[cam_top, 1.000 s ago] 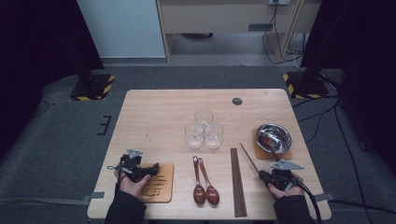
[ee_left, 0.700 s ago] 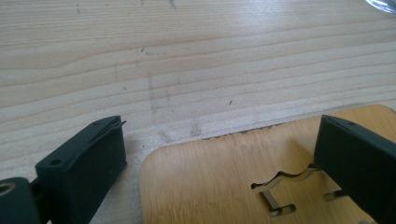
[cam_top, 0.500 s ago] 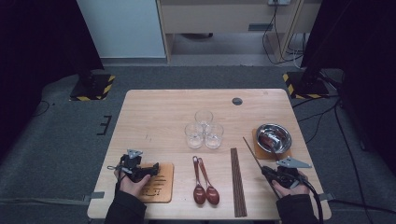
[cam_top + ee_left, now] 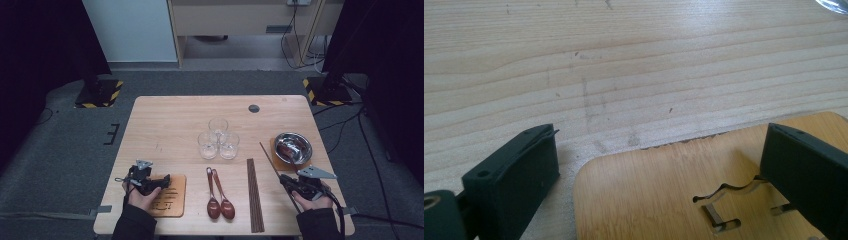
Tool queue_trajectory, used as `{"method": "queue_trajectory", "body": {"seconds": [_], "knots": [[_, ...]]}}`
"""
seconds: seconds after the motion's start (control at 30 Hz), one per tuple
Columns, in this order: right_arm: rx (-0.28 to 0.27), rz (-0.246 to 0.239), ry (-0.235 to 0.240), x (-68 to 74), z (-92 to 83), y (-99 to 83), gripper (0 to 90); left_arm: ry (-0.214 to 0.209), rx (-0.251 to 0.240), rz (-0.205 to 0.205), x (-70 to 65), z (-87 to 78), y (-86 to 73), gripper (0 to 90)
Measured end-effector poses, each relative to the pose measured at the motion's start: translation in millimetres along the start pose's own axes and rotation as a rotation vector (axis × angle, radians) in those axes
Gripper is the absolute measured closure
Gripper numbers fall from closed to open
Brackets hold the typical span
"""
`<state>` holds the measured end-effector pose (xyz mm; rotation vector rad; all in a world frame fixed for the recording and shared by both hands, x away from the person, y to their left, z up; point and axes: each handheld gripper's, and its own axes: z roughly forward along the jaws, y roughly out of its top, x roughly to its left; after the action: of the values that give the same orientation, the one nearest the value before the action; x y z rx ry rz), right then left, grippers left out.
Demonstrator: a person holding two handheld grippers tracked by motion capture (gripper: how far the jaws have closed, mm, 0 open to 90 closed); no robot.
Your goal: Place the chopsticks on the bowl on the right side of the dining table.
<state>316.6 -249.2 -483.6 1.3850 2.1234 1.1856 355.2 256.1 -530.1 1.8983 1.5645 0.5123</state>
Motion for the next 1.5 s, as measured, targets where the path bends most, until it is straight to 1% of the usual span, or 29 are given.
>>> {"method": "queue_trajectory", "body": {"seconds": [0.6,0.63,0.9,1.03,1.07,1.1,1.2,1.5], "knots": [[-0.068,0.021,0.017,0.1,-12.4,14.5,85.3,0.0,0.0,0.0,0.0,0.0,0.0,1.3],[-0.07,0.015,0.017,-0.2,-12.9,15.0,85.3,0.0,0.0,0.0,0.0,0.0,0.0,1.4],[-0.092,0.019,0.024,0.5,-16.6,20.4,85.3,0.0,0.0,0.0,0.0,0.0,0.0,1.3],[-0.107,0.012,0.025,0.6,-19.2,24.6,85.3,0.0,0.0,0.0,0.0,0.0,0.0,1.3],[-0.111,0.02,0.029,1.0,-20.0,25.8,85.3,0.0,0.0,0.0,0.0,0.0,0.0,1.3],[-0.112,0.015,0.029,0.7,-20.5,26.5,85.3,0.0,0.0,0.0,0.0,0.0,0.0,1.3],[-0.125,0.022,0.03,0.5,-22.2,29.7,85.3,0.0,0.0,0.0,0.0,0.0,0.0,1.3],[-0.16,0.019,0.037,0.0,-28.0,40.7,85.3,0.0,0.0,0.0,0.0,0.0,0.0,1.3]]}}
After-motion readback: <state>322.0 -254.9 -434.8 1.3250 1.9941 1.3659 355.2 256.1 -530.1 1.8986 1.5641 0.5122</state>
